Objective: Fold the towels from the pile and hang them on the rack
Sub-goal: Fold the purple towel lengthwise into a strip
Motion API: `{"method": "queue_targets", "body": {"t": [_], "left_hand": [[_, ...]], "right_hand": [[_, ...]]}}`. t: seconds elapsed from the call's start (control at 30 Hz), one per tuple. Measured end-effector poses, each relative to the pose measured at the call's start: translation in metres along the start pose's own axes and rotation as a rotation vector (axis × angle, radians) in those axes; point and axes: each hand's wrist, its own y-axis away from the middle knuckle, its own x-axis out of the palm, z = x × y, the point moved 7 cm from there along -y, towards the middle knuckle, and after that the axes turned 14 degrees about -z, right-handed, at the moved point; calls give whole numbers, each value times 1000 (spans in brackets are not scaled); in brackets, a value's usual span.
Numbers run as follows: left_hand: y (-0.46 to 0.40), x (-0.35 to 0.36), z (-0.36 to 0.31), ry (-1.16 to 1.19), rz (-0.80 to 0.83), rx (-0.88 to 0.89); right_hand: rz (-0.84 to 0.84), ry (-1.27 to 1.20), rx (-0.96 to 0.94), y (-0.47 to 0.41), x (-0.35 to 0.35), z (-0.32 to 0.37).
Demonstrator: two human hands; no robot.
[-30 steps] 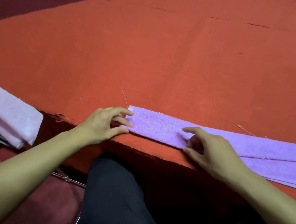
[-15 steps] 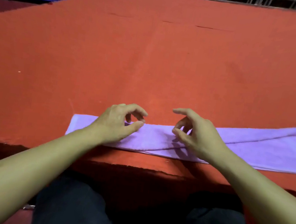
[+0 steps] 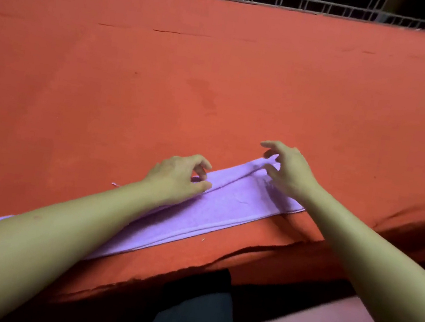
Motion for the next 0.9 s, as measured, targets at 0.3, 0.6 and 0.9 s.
{"method": "queue_targets", "body": {"t": [0.3,0.6,0.9], "left_hand": [[-21,37,-31,-337,-21,108],[-24,22,-35,-164,-164,86],[9,25,-59,-35,-190,163]], "right_hand": [[156,221,-76,-43,10,-62],[48,77,-28,-55,2,-76],[-104,-20,-62,3,-48,-84]]}}
